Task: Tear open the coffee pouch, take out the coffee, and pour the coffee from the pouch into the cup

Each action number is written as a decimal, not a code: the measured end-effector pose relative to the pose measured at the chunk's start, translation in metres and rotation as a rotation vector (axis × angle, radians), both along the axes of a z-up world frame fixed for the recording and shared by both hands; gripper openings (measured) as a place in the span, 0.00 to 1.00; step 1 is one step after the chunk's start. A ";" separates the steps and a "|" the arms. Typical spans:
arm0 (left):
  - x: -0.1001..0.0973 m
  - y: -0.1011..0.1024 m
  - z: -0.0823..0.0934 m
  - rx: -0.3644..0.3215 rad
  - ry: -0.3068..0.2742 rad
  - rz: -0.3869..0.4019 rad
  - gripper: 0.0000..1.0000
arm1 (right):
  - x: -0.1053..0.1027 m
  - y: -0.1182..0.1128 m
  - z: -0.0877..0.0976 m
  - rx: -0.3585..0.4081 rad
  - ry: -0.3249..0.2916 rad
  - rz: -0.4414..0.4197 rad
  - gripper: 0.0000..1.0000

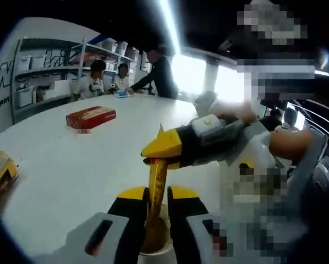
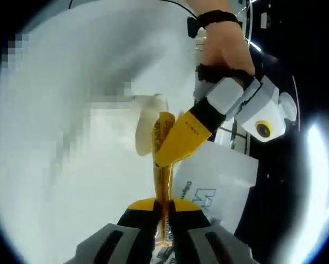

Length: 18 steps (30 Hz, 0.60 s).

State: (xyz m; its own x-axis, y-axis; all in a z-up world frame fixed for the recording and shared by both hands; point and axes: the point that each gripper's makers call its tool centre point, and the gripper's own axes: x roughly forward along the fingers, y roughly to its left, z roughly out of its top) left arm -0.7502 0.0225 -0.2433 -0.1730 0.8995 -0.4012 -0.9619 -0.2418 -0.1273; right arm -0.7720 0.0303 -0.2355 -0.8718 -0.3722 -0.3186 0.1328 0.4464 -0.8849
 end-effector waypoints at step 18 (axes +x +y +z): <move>0.000 -0.002 0.002 0.078 0.022 0.001 0.09 | 0.004 0.000 0.001 -0.025 -0.021 0.028 0.14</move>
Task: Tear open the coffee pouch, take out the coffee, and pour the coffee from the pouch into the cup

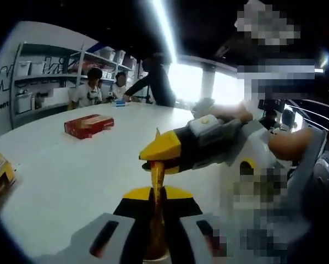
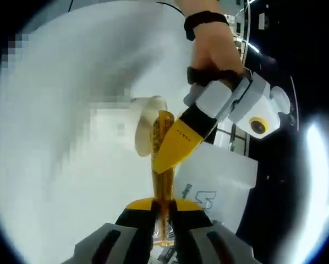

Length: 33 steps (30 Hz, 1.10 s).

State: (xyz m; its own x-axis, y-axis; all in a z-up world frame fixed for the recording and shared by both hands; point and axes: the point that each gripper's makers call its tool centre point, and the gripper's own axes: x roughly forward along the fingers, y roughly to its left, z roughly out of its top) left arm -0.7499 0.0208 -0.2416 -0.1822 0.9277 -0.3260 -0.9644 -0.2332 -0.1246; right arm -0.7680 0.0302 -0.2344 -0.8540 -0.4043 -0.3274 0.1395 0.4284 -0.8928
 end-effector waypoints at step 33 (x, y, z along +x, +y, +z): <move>0.005 -0.008 0.011 0.235 0.117 -0.081 0.09 | 0.006 0.047 0.073 -1.740 -1.324 0.533 0.49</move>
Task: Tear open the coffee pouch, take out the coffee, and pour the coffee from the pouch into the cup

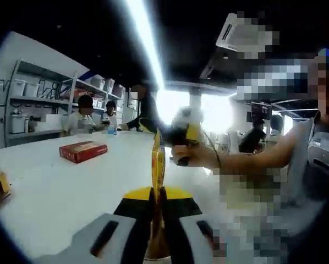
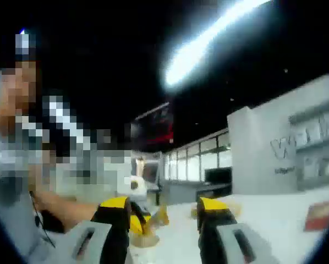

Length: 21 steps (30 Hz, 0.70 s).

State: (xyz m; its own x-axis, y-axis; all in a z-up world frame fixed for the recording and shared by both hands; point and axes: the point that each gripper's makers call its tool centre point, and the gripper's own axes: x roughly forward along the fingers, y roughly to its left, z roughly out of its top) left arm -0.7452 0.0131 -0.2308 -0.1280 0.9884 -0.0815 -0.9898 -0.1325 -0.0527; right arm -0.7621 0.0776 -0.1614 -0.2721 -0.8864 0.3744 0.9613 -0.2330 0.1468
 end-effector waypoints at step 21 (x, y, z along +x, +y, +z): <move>0.003 -0.006 0.003 0.099 0.083 0.035 0.09 | 0.046 -0.063 -0.003 -0.054 0.150 0.230 0.27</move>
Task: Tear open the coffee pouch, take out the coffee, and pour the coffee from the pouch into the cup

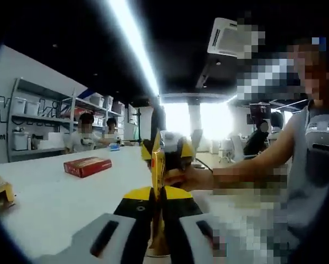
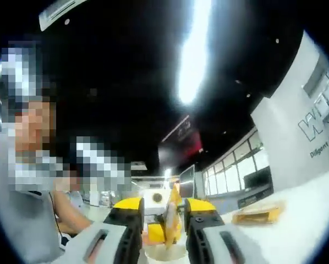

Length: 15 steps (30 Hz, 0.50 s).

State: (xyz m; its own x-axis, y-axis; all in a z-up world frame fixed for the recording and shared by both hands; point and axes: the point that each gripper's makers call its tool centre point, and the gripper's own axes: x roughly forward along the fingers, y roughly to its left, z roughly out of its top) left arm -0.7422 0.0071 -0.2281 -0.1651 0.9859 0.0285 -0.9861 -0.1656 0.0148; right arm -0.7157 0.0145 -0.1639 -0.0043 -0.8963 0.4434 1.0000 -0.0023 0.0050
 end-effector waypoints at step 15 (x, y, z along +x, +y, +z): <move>0.000 -0.003 0.005 0.054 0.074 0.031 0.09 | 0.032 -0.017 -0.010 -0.072 0.057 -0.036 0.23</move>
State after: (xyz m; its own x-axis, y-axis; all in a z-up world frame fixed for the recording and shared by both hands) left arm -0.7421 0.0046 -0.2227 -0.1913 0.9770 0.0943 -0.9769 -0.1989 0.0779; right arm -0.6833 -0.0029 -0.1737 -0.0093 -0.8620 0.5068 0.9979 -0.0402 -0.0500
